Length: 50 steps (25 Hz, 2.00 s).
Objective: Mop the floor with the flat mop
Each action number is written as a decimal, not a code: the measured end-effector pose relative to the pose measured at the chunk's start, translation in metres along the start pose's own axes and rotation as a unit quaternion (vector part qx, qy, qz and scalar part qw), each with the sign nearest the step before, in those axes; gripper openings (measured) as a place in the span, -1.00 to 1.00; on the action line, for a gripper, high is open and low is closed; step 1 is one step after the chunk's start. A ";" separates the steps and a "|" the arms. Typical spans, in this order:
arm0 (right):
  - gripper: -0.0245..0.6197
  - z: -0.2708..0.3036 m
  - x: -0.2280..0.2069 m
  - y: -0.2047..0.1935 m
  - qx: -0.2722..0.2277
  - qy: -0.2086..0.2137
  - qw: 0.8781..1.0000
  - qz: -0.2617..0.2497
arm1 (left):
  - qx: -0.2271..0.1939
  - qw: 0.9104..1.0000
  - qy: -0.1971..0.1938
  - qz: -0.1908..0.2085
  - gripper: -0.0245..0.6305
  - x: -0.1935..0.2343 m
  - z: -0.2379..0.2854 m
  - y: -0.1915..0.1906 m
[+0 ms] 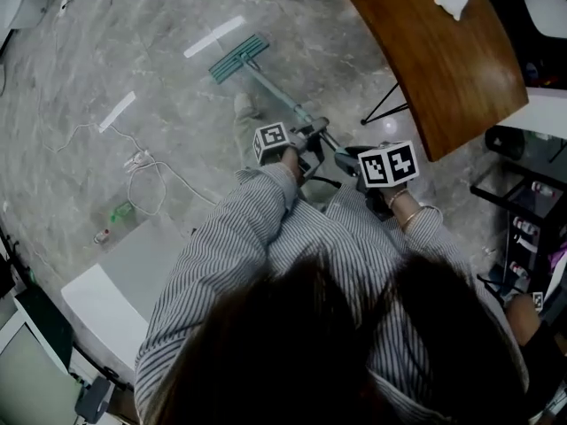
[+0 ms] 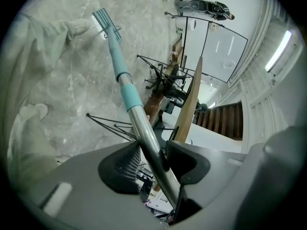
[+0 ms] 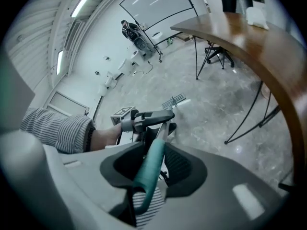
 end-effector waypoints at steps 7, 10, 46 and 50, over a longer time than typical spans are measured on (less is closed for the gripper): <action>-0.51 0.079 0.054 0.129 0.025 -0.020 0.999 -0.025 | -0.043 0.999 0.018 -0.019 -0.46 -0.045 -0.017 0.149; -0.51 0.118 0.086 0.198 0.033 -0.014 0.999 -0.013 | -0.051 0.998 0.029 -0.013 -0.47 -0.074 -0.030 0.229; -0.52 0.312 0.196 0.597 -0.022 -0.014 1.000 0.011 | -0.048 0.994 0.044 0.087 -0.42 -0.237 -0.032 0.669; -0.52 0.304 0.196 0.584 -0.017 -0.004 1.000 0.023 | -0.059 0.994 0.039 0.080 -0.44 -0.234 -0.035 0.653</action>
Point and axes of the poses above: the fingertips, and each gripper's own axes: z forward along the fingers, x to its left, y out of its top, the point moved 6 cm from there along -z, backward along the fingers, and after that the axes turned 8 degrees about -y, right-handed, at the moved point
